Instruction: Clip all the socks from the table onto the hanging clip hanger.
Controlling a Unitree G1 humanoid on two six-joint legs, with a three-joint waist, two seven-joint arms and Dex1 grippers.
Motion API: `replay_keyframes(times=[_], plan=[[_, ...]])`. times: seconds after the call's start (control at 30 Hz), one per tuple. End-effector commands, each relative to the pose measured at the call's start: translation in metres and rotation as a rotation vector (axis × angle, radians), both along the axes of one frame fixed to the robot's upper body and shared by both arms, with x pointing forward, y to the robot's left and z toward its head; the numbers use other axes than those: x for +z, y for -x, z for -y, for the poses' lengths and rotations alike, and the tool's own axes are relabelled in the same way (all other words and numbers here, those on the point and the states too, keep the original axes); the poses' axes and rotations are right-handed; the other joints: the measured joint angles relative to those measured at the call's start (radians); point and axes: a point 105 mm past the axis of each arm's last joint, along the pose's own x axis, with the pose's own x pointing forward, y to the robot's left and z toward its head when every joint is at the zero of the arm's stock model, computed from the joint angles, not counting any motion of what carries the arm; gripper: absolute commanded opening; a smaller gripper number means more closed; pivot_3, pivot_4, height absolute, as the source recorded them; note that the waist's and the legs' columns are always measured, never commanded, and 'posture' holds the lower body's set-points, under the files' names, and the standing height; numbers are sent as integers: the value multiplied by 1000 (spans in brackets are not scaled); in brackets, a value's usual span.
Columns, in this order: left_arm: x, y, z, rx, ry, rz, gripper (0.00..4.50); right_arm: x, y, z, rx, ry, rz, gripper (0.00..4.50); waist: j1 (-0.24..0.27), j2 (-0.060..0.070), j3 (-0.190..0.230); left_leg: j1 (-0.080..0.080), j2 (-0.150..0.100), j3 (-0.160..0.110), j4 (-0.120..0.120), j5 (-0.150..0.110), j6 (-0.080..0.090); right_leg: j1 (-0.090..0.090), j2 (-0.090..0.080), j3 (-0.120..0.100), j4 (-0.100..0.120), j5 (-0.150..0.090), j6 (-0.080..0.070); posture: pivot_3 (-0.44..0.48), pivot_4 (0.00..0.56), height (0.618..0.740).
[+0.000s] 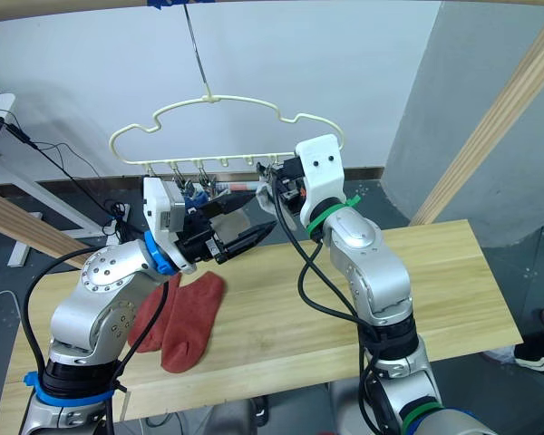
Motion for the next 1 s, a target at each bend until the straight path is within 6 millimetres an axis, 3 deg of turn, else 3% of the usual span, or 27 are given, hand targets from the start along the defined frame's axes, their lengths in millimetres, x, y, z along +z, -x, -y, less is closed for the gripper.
replay_keyframes(times=[0.03, 0.33, 0.43, 0.57, 0.67, 0.83, 1.0], plan=[[4, 5, 3, -16, -8, 29, 3282, 17, 6, -6, 30, -26, 68, 2330, 0, 0, 0, 0, 0, 0, 0, 0, 0, 0, 0, 0, 0, 0, 0, -219, 259, 735], [3, 6, 3, -16, -8, 24, 3282, 16, 6, -7, 26, -31, 68, 2330, 0, 0, 0, 0, 0, 0, 0, 0, 0, 0, 0, 0, 0, 0, 0, -217, 259, 735], [2, 6, 2, -13, -8, 21, 3322, 16, 6, -6, 24, -30, 68, 1798, 0, 0, 0, 0, 0, 0, 0, 0, 0, 0, 0, 0, 0, 0, 0, -217, 259, 735], [1, 7, 1, -10, -1, 15, 3322, 16, 5, -6, 21, -31, 70, 566, 0, 0, 0, 0, 0, 0, 0, 0, 0, 0, 0, 0, 0, 0, 0, -217, 258, 735], [1, 6, 1, 0, 8, 15, 3322, 16, 5, -6, 21, -31, 72, 114, 0, 0, 0, 0, 0, 0, 0, 0, 0, 0, 0, 0, 0, 0, 0, -216, 257, 735], [-1, 3, -5, 50, 21, 9, 3322, 17, 5, -6, 21, -31, 77, 108, 0, 0, 0, 0, 0, 0, 0, 0, 0, 0, 0, 0, 0, 0, 0, -216, 255, 735], [-31, -5, -30, 256, 20, -72, 3322, 17, 5, -6, 22, -31, 80, 108, -1, 0, -2, 0, 0, 0, 0, 0, 0, 0, 0, 0, 0, 0, 0, -214, 253, 735]])
